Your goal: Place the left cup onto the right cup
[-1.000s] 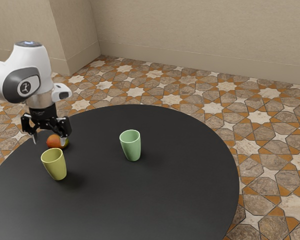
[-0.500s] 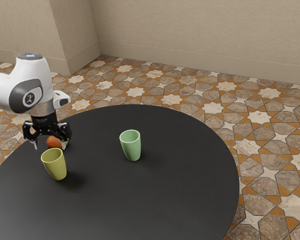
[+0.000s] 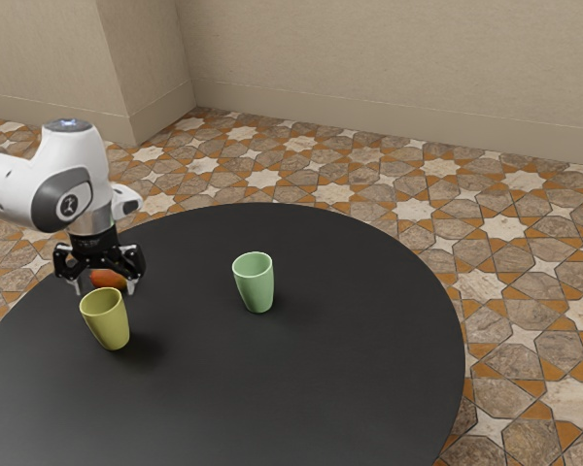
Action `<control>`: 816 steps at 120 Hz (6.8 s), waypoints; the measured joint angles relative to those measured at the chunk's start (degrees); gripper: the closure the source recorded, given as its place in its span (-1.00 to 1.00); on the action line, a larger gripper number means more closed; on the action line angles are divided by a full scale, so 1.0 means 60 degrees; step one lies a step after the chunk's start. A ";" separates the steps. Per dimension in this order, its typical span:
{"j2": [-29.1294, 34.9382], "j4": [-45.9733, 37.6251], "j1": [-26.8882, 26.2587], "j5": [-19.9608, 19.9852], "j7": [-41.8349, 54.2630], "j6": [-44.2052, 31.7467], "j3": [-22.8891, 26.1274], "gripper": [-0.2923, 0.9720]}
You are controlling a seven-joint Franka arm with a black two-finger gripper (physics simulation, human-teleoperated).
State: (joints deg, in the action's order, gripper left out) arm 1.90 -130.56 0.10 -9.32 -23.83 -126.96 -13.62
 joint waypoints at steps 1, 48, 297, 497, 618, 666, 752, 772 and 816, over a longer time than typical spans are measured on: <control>-0.0010 0.0003 0.0007 0.0000 -0.0003 -0.0014 0.0000 -0.54; -0.0360 0.0030 0.0181 0.0040 -0.0095 -0.0456 0.0000 -0.54; -0.1424 0.0234 -0.0034 0.0197 -0.0262 -0.1548 0.0000 0.26; -0.0084 0.1440 -0.0022 0.0101 -0.0879 0.0009 0.1220 0.70; -0.1949 0.5371 -0.0189 0.0184 -0.1891 0.2311 0.2943 0.70; -0.2793 0.6277 -0.0190 0.0306 -0.2284 0.2564 0.3372 0.70; -0.4107 0.7638 -0.0294 0.0354 -0.2639 0.2898 0.3530 0.70; -0.4319 0.7865 -0.0293 0.0349 -0.2656 0.3026 0.3497 0.70; -0.4630 0.8165 -0.0269 0.0341 -0.2600 0.3106 0.3454 0.70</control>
State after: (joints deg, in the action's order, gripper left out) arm -25.88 -81.57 -1.52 -7.27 -39.43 -108.32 7.10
